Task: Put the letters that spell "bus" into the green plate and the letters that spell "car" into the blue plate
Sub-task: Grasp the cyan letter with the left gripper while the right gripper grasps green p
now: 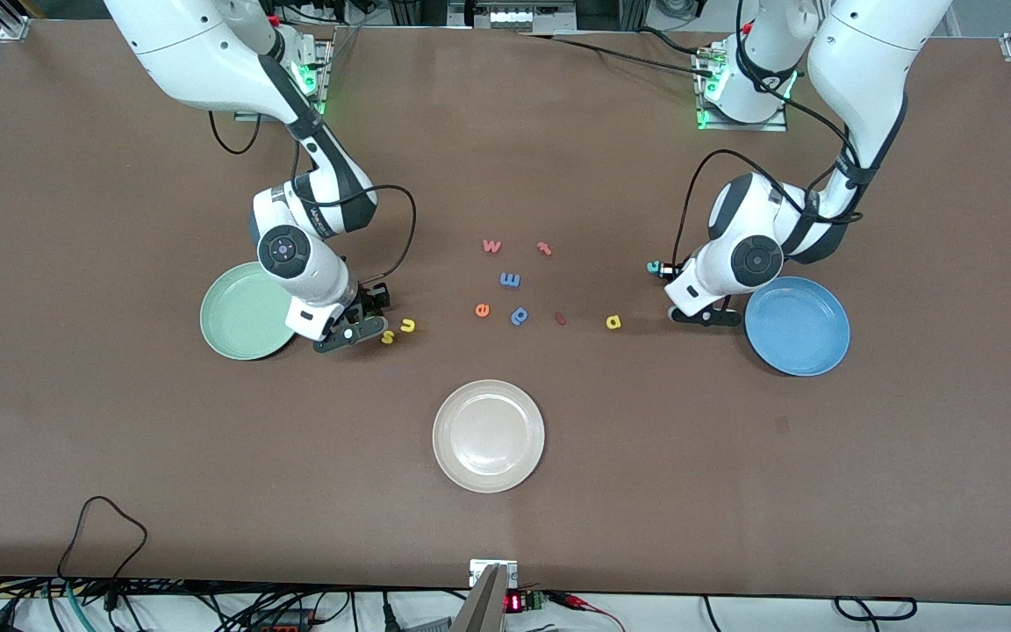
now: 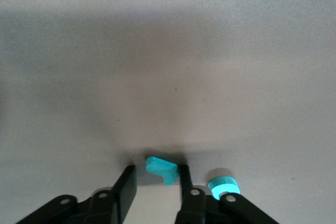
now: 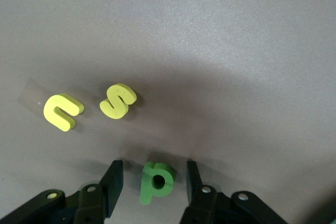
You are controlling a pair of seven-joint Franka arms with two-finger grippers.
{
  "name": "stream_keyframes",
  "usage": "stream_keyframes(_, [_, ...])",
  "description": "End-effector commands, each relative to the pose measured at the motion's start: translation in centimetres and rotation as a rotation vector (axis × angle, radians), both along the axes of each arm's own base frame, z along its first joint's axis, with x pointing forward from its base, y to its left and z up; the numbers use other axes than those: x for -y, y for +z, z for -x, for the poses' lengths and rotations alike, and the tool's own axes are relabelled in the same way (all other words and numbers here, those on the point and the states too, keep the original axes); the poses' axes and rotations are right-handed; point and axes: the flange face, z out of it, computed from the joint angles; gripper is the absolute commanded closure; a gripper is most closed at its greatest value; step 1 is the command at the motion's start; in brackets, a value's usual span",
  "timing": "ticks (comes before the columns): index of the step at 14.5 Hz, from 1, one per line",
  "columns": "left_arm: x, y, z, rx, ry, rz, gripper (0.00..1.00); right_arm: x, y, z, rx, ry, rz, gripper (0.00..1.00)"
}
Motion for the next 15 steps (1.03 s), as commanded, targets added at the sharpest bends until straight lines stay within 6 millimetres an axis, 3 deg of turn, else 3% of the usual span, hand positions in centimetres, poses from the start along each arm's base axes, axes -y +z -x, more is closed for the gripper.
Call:
stream_keyframes(1, [-0.4,-0.4,0.5,-0.003,0.011,0.009,0.68,-0.3,-0.3,-0.2,0.007,-0.003,-0.008,0.43])
stream_keyframes(9, [-0.9,1.0,-1.0,0.023,0.032,0.014,0.83,-0.3,-0.4,-0.2,0.006,-0.001,-0.007,0.75])
stream_keyframes(12, [-2.1,2.2,-1.7,0.047,0.050,0.014,0.85,-0.2,-0.4,-0.2,0.004,0.002,-0.008,0.98])
stream_keyframes(13, [-2.2,2.4,-1.8,0.051,0.052,0.014,0.89,0.0,-0.2,-0.4,0.008,0.006,-0.008,0.99])
stream_keyframes(15, [-2.3,2.8,-1.9,0.056,0.056,0.013,0.94,2.0,2.3,-1.6,0.023,-0.011,-0.009,1.00])
